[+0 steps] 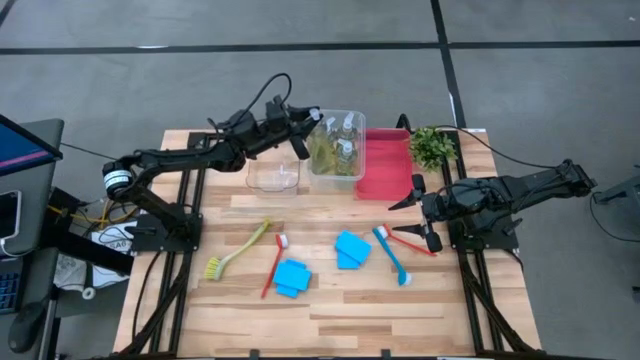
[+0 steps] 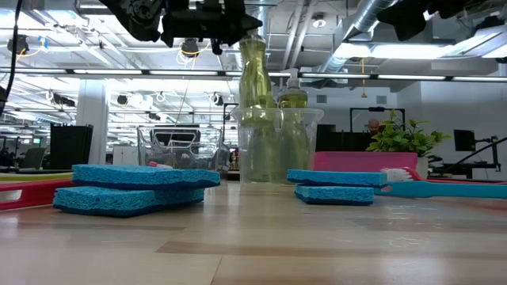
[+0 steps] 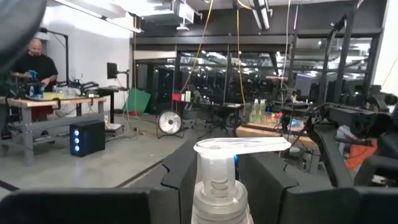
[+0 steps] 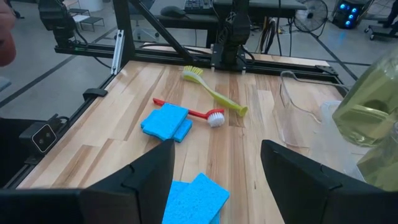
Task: Pick & Place Kitchen Sink Supplies
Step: Put the green dish soap into the white bin
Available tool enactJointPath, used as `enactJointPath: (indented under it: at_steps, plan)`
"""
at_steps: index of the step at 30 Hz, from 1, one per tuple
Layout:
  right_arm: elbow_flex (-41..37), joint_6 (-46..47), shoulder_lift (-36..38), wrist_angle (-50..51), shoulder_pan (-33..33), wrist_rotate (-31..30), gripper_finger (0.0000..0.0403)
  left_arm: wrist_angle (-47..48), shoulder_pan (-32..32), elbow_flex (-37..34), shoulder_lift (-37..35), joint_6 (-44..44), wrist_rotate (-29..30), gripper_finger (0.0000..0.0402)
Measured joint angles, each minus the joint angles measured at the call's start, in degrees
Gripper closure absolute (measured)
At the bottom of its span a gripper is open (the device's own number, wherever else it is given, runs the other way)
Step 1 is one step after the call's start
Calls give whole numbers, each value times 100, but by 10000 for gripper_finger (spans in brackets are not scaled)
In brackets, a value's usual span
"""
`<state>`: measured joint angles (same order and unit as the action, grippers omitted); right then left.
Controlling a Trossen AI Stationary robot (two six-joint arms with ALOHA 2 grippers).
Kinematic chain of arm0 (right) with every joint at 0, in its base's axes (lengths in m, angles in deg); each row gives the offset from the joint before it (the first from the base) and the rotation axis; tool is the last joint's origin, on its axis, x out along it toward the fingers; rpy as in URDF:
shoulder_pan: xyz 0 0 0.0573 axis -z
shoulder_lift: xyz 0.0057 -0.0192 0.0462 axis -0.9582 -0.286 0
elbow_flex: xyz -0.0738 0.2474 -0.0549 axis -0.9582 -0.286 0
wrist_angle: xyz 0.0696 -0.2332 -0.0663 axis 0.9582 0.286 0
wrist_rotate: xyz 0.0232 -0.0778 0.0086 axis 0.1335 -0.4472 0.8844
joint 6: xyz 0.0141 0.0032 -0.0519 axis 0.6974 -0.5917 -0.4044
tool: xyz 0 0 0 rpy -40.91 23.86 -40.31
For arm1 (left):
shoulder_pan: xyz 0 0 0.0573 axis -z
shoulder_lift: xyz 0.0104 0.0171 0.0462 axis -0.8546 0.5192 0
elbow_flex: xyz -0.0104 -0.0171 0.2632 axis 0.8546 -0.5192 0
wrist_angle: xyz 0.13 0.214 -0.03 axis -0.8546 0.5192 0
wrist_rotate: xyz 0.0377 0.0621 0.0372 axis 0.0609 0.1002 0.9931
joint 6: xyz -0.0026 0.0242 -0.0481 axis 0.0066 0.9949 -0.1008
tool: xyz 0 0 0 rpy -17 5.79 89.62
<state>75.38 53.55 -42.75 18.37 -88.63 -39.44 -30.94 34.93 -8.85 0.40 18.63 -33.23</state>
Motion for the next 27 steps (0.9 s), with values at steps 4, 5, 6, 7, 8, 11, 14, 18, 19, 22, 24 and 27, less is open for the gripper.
enactJointPath:
  at_steps: [4, 5, 6, 7, 8, 11, 14, 18, 19, 22, 24, 27]
  plan:
    - [0, 0, 0, 2, 0, 0, 171, 198, 27, 0, 0, 4, 0, 293]
    - [0, 0, 0, 2, 0, 0, 171, 237, 29, 0, 0, 4, -1, 293]
    - [0, 0, 0, 2, 0, 0, 171, 264, 45, 0, 0, 4, 2, 293]
    - [0, 0, 0, 2, 0, 0, 171, 288, 56, 0, 0, 6, 7, 293]
    - [0, 0, 0, 2, 0, 0, 171, 314, 67, 0, 1, 6, 7, 293]
    - [0, 0, 0, 2, 0, 0, 171, 409, 123, 0, 0, 10, 15, 293]
    - [0, 0, 0, 2, 0, 0, 171, 484, 171, 0, 0, 13, 14, 293]
    - [0, 0, 0, 2, 0, 0, 171, 640, 210, 0, 0, 24, 14, 293]
    - [0, 0, 0, 2, 0, 0, 171, 675, 214, 0, 0, 24, 13, 293]
    - [0, 0, 0, 2, 0, 0, 171, 737, 214, 0, 0, 22, 12, 293]
    - [0, 0, 0, 2, 0, 0, 171, 798, 214, -1, 0, 21, 11, 293]
    - [0, 0, 0, 2, 0, 0, 171, 834, 214, -57, 0, 19, 10, 293]
